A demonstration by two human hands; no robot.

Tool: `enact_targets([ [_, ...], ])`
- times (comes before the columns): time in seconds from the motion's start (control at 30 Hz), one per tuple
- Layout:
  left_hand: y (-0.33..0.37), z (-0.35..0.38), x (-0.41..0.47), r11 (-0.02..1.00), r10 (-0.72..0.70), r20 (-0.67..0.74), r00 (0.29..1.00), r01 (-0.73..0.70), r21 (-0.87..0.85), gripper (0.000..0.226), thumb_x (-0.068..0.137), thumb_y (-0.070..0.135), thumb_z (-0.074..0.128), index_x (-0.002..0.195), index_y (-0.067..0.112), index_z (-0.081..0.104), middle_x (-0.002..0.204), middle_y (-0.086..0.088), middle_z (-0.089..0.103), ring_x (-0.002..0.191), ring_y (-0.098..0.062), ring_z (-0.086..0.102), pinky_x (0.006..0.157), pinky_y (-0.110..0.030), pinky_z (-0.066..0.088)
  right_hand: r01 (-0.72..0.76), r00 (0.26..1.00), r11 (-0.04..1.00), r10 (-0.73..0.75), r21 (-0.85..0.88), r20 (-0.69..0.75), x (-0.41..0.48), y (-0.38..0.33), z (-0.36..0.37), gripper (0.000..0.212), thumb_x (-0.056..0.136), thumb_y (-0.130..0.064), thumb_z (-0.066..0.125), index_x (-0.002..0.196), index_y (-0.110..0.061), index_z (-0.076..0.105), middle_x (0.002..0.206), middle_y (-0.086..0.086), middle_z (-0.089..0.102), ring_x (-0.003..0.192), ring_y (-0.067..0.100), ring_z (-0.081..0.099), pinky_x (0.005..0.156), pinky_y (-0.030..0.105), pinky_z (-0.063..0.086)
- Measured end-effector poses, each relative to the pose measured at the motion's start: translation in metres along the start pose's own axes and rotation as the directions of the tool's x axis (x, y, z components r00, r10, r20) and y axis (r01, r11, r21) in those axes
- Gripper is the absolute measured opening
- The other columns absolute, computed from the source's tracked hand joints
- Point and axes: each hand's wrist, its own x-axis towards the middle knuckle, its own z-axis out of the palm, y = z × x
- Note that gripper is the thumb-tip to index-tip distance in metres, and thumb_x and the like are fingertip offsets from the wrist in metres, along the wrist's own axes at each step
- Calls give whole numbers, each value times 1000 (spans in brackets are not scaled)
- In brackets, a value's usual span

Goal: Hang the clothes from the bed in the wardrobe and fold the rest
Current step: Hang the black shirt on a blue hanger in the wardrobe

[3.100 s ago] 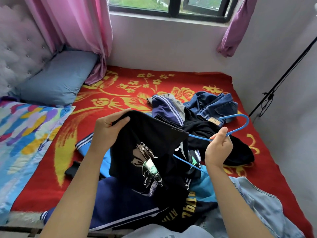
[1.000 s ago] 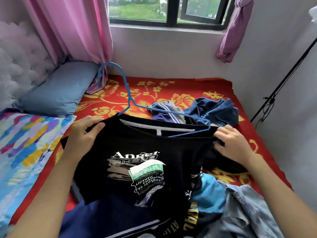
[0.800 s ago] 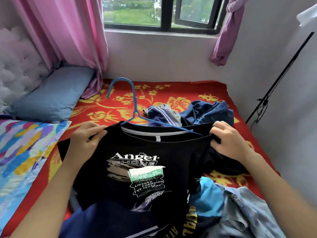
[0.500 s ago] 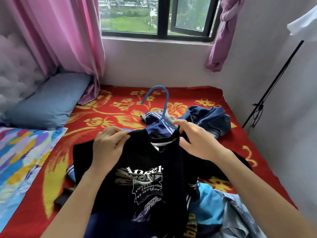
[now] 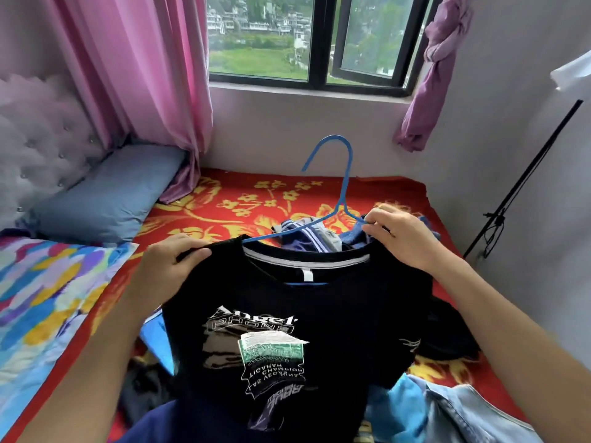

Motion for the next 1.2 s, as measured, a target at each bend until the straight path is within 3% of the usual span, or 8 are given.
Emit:
enact_targets([
  [0.13, -2, -19, -3, 999, -5, 52, 999, 7, -45, 15, 83, 25, 69, 71, 31, 62, 70, 5, 63, 70, 2, 55, 65, -9, 37, -32, 999, 987, 34, 157, -6, 9, -1, 2, 12, 96, -19, 49, 90, -10, 54, 72, 8, 57, 68, 31, 52, 69, 40, 43],
  [0.23, -7, -40, -10, 999, -12, 55, 998, 14, -49, 29, 84, 18, 68, 60, 33, 60, 68, 8, 59, 61, 3, 50, 57, -9, 34, -40, 995, 952, 66, 304, -76, 15, -1, 2, 11, 96, -15, 49, 85, -14, 52, 64, 1, 48, 62, 23, 41, 62, 31, 37],
  [0.33, 4, -51, -18, 1000, 3, 27, 1000, -2, -23, 26, 83, 18, 68, 70, 39, 61, 76, 15, 59, 72, 8, 49, 65, -5, 33, 20, 995, 922, 18, 388, -95, 24, -19, 8, 11, 94, -15, 53, 83, -16, 54, 62, -7, 46, 60, 16, 38, 59, 21, 33],
  [0.53, 10, -80, -54, 987, -142, -35, 989, 139, -79, 48, 83, 7, 66, 68, 53, 65, 71, 27, 64, 65, 12, 54, 64, -2, 37, 141, 986, 889, -87, 435, -142, 42, -65, 23, 10, 92, -18, 57, 83, -21, 58, 63, -5, 52, 58, 19, 42, 60, 33, 37],
  [0.7, 23, -109, -99, 979, -184, -241, 953, 198, 36, 42, 80, -4, 67, 70, 37, 59, 70, 34, 62, 64, 15, 53, 64, 0, 36, 241, 970, 846, -195, 476, -145, 50, -105, 37, 8, 90, -15, 59, 87, -10, 64, 56, -13, 47, 50, 5, 38, 56, 24, 34],
  [0.83, 40, -146, -164, 945, -183, -450, 874, 284, 166, 28, 79, -3, 67, 75, 23, 61, 75, 37, 60, 69, 19, 51, 68, 2, 34, 376, 924, 760, -349, 530, -154, 53, -162, 54, 7, 89, -14, 60, 87, -10, 66, 57, -14, 47, 52, 5, 39, 59, 30, 35],
  [1.0, 70, -167, -254, 854, -260, -675, 691, 491, 173, 17, 81, 5, 66, 78, 21, 62, 81, 16, 65, 85, 15, 56, 82, -1, 34, 536, 810, 621, -569, 572, -141, 39, -231, 85, 11, 88, -16, 61, 90, -7, 66, 60, -24, 45, 62, 3, 41, 59, 20, 33],
  [1.2, 138, -186, -376, 658, -283, -854, 436, 737, 158, 11, 81, 5, 67, 80, 16, 66, 77, 17, 64, 76, 26, 50, 70, 4, 34, 624, 601, 395, -794, 674, -92, -23, -336, 114, 11, 90, -13, 60, 89, -5, 67, 67, -3, 54, 65, 13, 48, 69, 36, 43],
])
